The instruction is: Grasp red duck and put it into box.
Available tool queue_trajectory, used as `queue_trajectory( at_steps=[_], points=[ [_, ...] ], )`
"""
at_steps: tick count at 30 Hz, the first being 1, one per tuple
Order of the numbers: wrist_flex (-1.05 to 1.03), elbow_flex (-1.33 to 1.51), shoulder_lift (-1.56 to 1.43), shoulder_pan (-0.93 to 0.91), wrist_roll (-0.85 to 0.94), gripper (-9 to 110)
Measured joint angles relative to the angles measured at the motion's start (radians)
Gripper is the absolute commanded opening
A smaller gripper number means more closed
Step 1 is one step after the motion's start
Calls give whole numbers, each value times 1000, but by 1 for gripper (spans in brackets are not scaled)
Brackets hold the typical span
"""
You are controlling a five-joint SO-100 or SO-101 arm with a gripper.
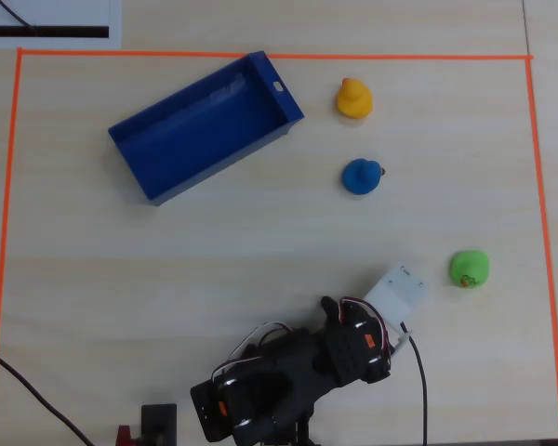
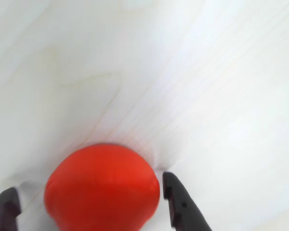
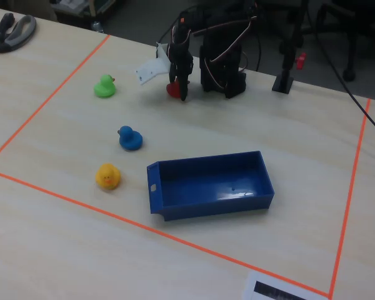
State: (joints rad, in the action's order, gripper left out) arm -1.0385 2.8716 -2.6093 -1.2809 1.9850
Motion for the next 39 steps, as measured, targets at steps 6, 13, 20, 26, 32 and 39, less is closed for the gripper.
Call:
queue_trajectory(
  at_steps=[6,13,20,26,32,39],
  points=[
    [37,51,-46,-6,0,3],
    [57,63,-49,-6,0,0],
    [5,46,-49,-8,28,0],
    [-112,-34,-31,0,-17,0],
    [-293,-241,-44,91,-127,0],
    [-417,-460,-130,296,-336,0]
  ],
)
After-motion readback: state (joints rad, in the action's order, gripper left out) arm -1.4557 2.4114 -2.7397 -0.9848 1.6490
